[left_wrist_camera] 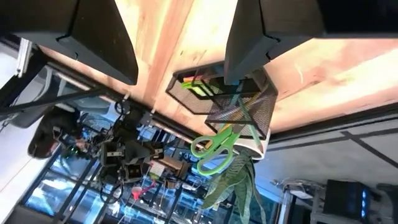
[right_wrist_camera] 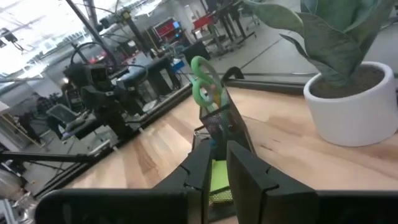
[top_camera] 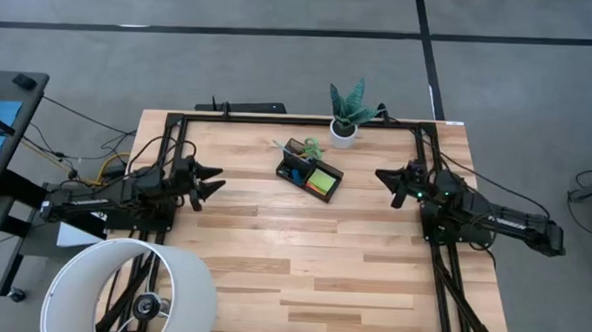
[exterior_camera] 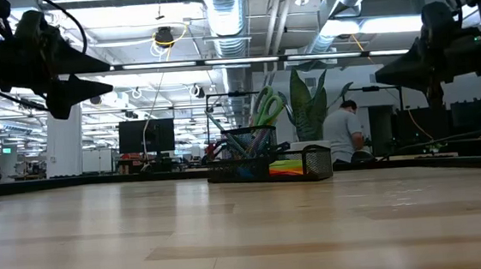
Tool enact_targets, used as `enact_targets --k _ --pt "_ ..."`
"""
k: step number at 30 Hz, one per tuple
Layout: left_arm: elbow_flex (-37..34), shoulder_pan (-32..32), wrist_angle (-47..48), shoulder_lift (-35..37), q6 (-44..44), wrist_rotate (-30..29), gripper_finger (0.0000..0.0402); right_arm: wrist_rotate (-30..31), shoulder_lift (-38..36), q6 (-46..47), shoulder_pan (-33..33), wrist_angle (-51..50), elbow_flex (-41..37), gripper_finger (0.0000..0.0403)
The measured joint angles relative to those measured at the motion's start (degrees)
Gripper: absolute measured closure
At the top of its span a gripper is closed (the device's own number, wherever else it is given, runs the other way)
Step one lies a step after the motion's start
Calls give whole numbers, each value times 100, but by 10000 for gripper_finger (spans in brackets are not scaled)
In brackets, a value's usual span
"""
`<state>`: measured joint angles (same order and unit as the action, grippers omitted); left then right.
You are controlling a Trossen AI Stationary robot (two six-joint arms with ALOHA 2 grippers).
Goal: Pick and place office supplies into organizer
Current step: Return to Home Position
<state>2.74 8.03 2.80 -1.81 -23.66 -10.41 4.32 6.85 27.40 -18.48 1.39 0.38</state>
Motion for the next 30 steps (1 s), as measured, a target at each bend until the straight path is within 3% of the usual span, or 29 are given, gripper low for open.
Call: enact_targets --k 8,30 --pt "2 0 12 -6 42 -36 170 4 60 -480 0 0 0 359" --pt "0 0 29 -6 40 -44 170 2 64 -492 0 -2 -2 359"
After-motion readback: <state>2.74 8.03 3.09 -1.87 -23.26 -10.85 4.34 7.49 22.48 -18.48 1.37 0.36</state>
